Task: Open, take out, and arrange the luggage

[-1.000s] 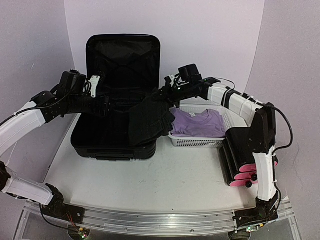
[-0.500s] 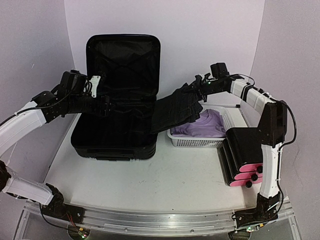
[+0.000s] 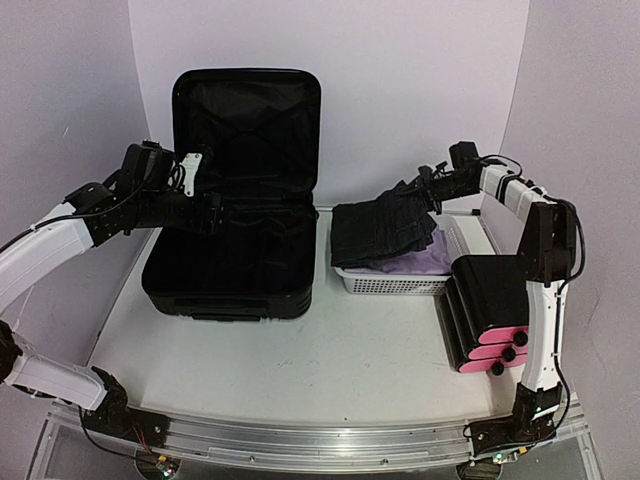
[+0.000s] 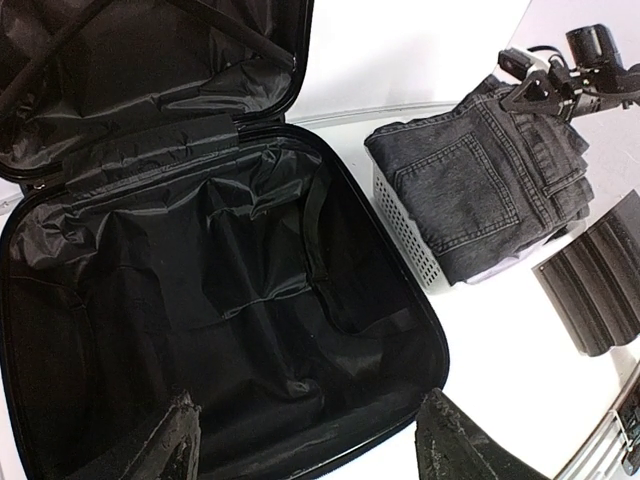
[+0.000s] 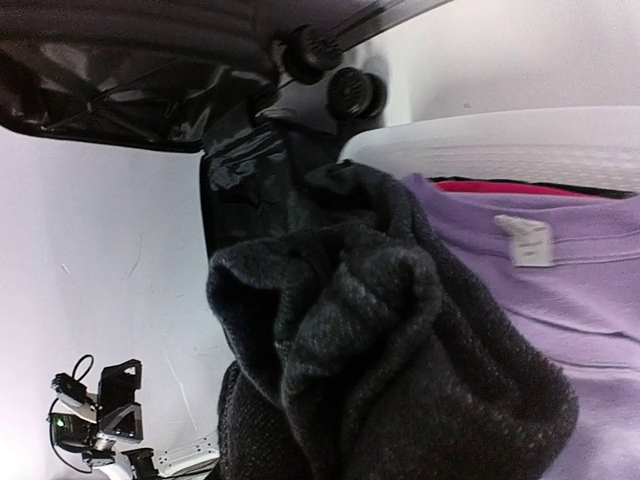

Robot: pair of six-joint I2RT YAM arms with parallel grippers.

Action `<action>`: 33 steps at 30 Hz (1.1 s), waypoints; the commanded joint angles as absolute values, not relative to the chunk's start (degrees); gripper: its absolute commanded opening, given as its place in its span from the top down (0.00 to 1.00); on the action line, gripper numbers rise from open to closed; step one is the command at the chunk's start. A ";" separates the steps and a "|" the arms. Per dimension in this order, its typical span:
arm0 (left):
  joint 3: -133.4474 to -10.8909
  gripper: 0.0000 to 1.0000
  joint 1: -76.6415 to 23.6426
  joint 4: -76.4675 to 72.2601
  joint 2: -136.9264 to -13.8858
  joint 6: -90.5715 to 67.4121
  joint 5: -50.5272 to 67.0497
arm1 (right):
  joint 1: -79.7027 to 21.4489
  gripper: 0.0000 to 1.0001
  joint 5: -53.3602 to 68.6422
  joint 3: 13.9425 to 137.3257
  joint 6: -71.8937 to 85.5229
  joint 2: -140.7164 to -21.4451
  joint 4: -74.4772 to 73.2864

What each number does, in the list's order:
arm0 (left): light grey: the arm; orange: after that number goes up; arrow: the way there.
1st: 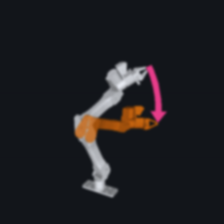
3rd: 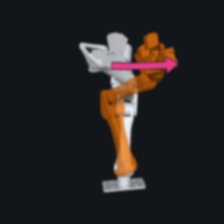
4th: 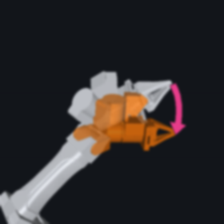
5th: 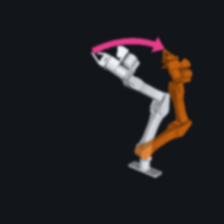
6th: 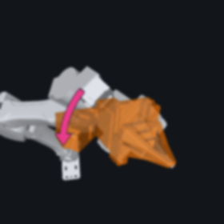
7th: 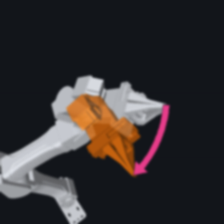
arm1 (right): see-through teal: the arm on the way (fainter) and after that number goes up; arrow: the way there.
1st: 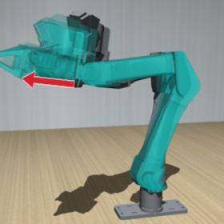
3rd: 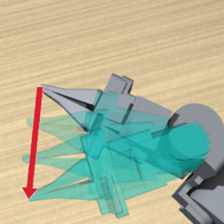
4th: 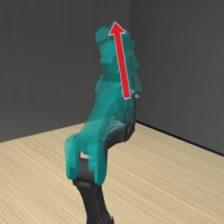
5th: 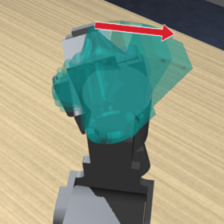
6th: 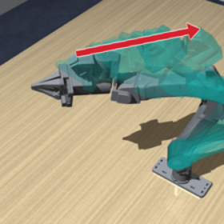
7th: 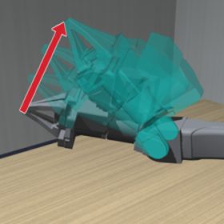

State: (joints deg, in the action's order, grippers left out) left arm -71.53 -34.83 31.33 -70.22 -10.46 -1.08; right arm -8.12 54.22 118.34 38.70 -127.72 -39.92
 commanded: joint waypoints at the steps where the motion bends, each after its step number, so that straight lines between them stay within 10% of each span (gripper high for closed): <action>1: -72.72 0.26 -34.90 28.36 -70.49 -10.41 -0.23 | -5.62 1.00 57.04 118.49 33.22 -127.50 -39.66; 21: -73.56 0.26 -34.89 28.30 -72.99 -10.49 2.54 | -1.93 0.92 52.95 124.43 17.81 -134.61 -57.20; 33: -74.07 0.26 -34.90 28.22 -73.68 -10.84 3.44 | -2.19 0.30 19.60 136.75 5.44 -133.02 -75.13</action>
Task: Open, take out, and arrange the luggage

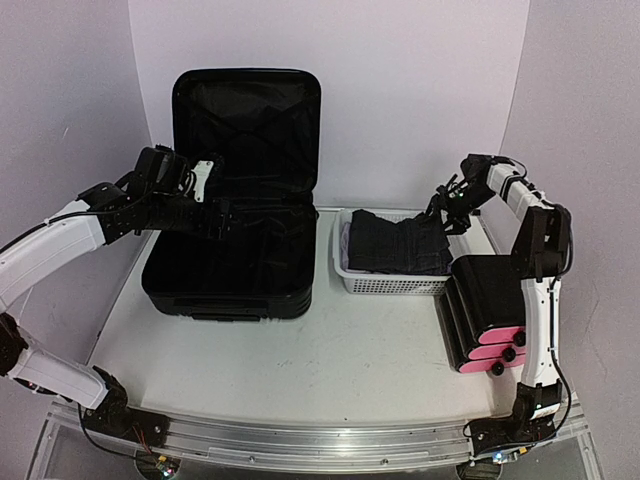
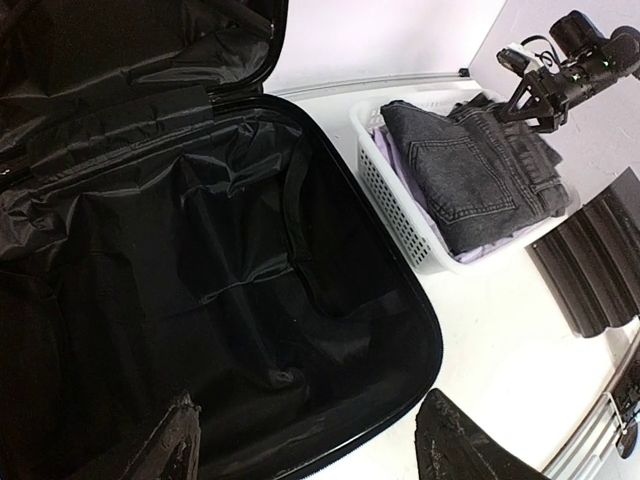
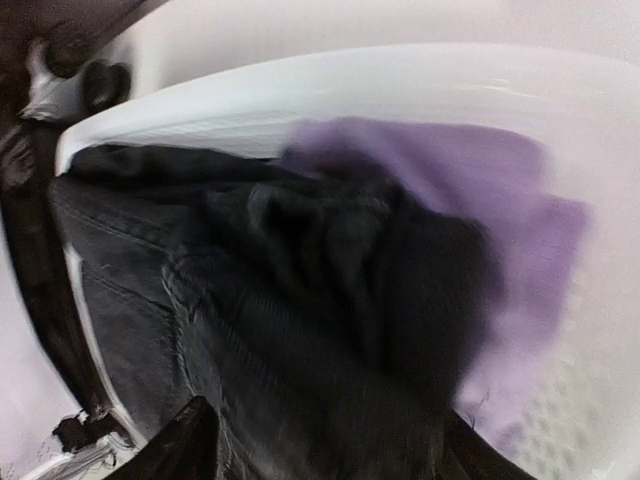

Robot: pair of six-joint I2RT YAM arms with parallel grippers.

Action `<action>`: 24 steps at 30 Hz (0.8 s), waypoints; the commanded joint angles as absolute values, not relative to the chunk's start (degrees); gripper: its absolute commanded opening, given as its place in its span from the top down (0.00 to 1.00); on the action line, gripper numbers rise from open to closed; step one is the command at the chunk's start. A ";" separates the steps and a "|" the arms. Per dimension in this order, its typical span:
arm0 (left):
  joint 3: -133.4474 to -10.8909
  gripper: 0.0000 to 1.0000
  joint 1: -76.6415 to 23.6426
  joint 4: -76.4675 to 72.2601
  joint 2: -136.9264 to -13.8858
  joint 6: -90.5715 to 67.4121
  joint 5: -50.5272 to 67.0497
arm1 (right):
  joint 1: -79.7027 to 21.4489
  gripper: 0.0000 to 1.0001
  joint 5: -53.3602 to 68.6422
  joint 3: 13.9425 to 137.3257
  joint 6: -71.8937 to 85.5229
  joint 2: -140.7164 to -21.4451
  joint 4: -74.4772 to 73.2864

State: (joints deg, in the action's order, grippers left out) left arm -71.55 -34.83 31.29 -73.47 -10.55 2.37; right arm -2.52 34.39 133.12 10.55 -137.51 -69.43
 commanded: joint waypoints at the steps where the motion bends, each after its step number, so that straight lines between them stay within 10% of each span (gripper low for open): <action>1: -74.20 0.26 -34.89 28.33 -73.83 -10.81 3.35 | -2.31 0.29 17.68 136.65 5.23 -131.92 -75.69; 12: -75.12 0.26 -34.94 27.97 -75.66 -11.41 3.94 | -13.33 0.29 9.15 119.85 3.56 -117.47 -77.07; 24: -74.80 0.26 -34.89 27.55 -74.92 -11.87 5.15 | -15.51 0.63 14.38 109.99 5.20 -120.57 -69.25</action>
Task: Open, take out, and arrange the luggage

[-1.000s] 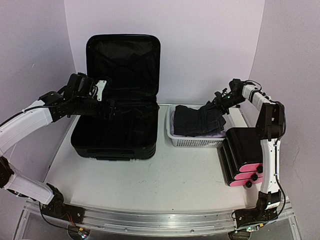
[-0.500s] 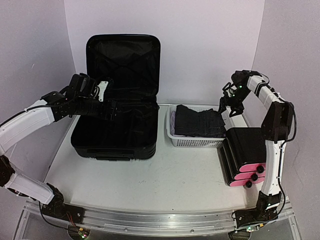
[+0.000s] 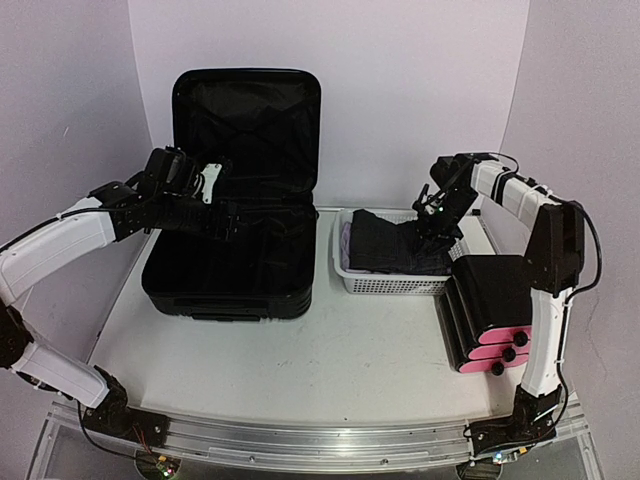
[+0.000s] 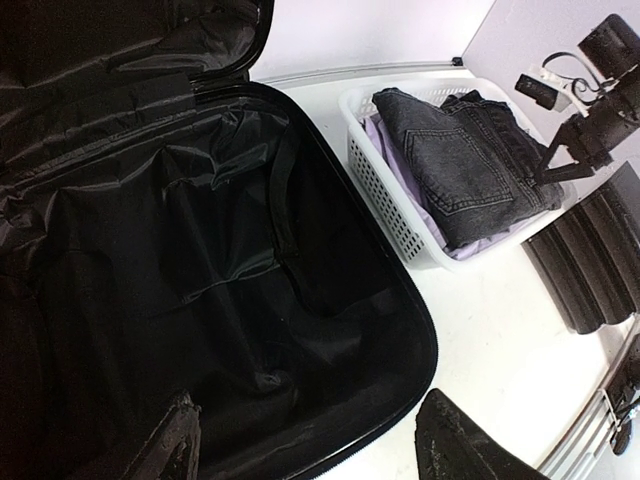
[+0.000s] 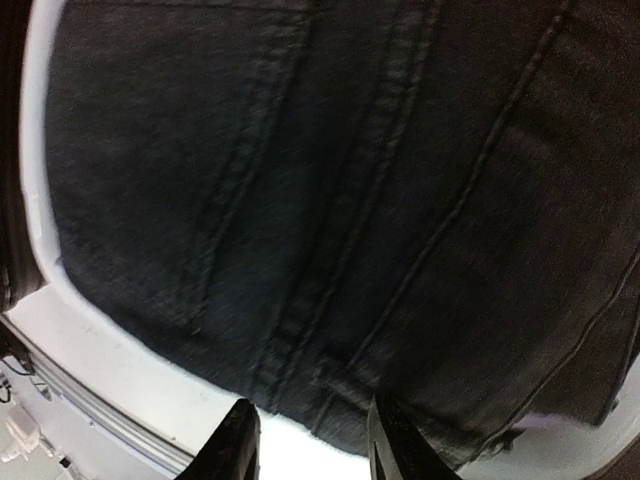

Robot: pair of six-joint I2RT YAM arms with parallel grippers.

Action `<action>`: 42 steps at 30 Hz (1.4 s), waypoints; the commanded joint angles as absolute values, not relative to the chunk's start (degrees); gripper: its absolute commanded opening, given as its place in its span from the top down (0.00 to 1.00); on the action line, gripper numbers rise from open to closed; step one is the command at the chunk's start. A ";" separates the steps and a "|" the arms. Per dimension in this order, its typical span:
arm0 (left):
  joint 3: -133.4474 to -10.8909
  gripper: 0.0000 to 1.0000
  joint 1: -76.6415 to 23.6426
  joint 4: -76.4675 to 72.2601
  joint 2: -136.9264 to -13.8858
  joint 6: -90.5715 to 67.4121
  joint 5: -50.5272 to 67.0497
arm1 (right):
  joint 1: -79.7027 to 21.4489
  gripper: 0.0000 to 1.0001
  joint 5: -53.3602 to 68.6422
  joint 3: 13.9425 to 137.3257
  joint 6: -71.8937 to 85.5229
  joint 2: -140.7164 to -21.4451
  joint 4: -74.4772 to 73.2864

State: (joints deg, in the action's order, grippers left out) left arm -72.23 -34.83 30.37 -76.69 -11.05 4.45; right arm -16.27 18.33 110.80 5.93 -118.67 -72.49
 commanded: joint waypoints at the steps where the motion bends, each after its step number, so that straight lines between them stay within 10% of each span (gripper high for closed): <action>1: -74.27 0.26 -34.89 27.59 -74.33 -11.91 4.59 | -15.55 0.64 13.11 109.29 4.99 -121.19 -68.94; 13: -72.90 0.24 -34.89 28.17 -71.16 -10.55 0.59 | -15.53 0.62 8.91 107.18 4.68 -118.67 -69.01; 27: -74.02 0.01 -26.99 29.34 -63.18 -8.99 -7.92 | -14.72 0.02 4.15 92.84 0.50 -81.47 -62.89; 42: -76.64 0.01 -4.82 31.69 -47.33 -5.69 2.77 | -7.82 0.02 -8.07 79.75 6.90 -49.51 -56.26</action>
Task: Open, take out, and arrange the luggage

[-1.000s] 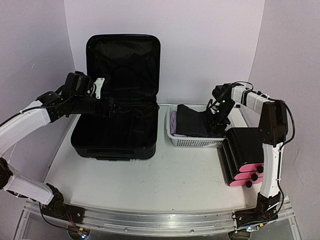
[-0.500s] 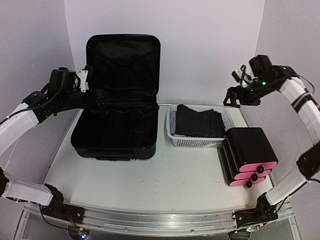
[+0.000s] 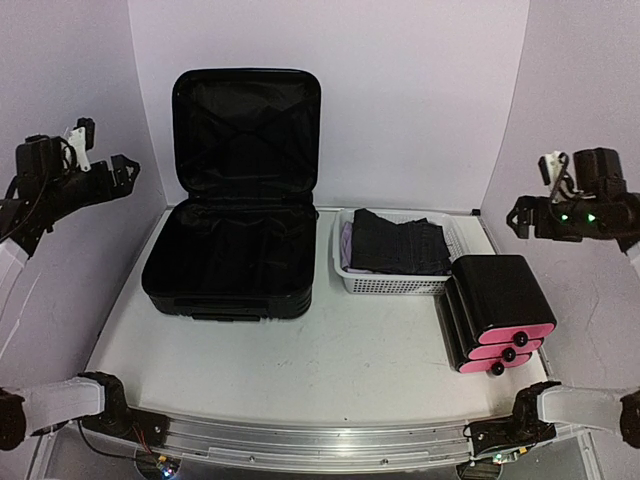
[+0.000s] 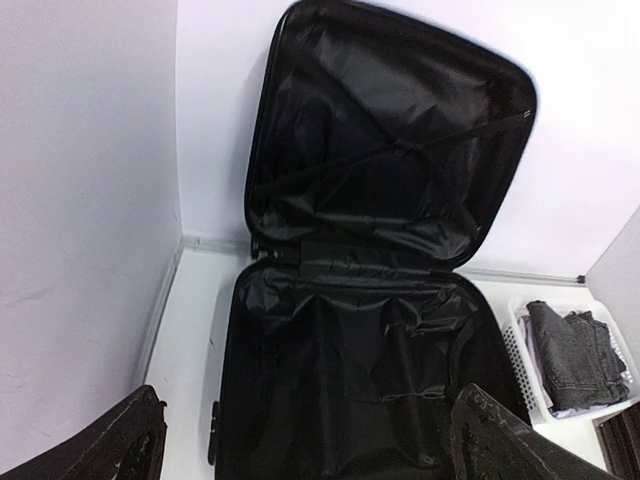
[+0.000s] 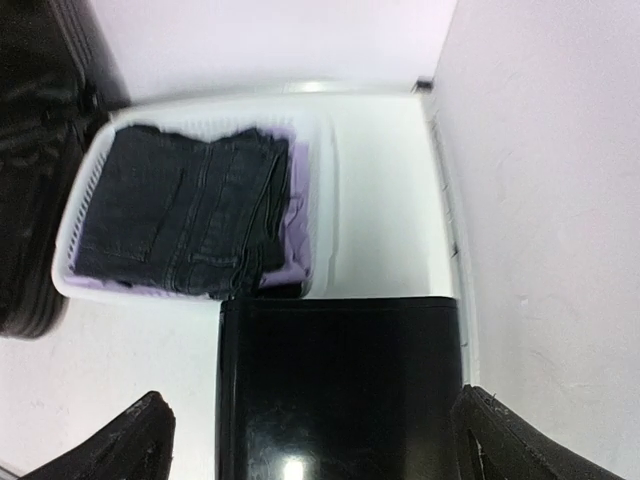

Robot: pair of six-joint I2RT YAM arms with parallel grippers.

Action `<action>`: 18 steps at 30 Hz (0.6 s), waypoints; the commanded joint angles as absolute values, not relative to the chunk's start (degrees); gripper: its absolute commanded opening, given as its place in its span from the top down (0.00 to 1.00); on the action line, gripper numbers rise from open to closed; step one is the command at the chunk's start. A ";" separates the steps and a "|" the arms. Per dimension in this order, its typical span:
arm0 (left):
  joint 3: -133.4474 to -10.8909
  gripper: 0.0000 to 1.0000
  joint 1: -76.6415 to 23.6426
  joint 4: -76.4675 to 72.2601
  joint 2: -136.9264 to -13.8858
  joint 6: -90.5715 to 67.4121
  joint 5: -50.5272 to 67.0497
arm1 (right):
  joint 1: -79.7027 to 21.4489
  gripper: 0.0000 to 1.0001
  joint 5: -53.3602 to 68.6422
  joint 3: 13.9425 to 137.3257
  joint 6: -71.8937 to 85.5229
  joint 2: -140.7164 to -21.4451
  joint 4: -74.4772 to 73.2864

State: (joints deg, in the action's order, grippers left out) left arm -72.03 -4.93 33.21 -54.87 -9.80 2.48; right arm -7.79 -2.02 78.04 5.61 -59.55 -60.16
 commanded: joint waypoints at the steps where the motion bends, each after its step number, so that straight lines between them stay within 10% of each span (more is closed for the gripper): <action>1: -76.90 0.01 -4.83 30.35 -45.52 -4.99 2.93 | -7.82 0.02 -9.18 79.80 6.67 -47.09 -55.88; 18: -76.64 0.00 -4.83 19.00 -29.92 -0.97 3.76 | -7.82 0.02 -7.22 82.51 6.49 -35.34 -51.91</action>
State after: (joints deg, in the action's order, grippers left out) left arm -75.75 -4.93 20.99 -30.44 -2.37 4.36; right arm -7.79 -7.07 81.01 5.82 -33.45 -53.89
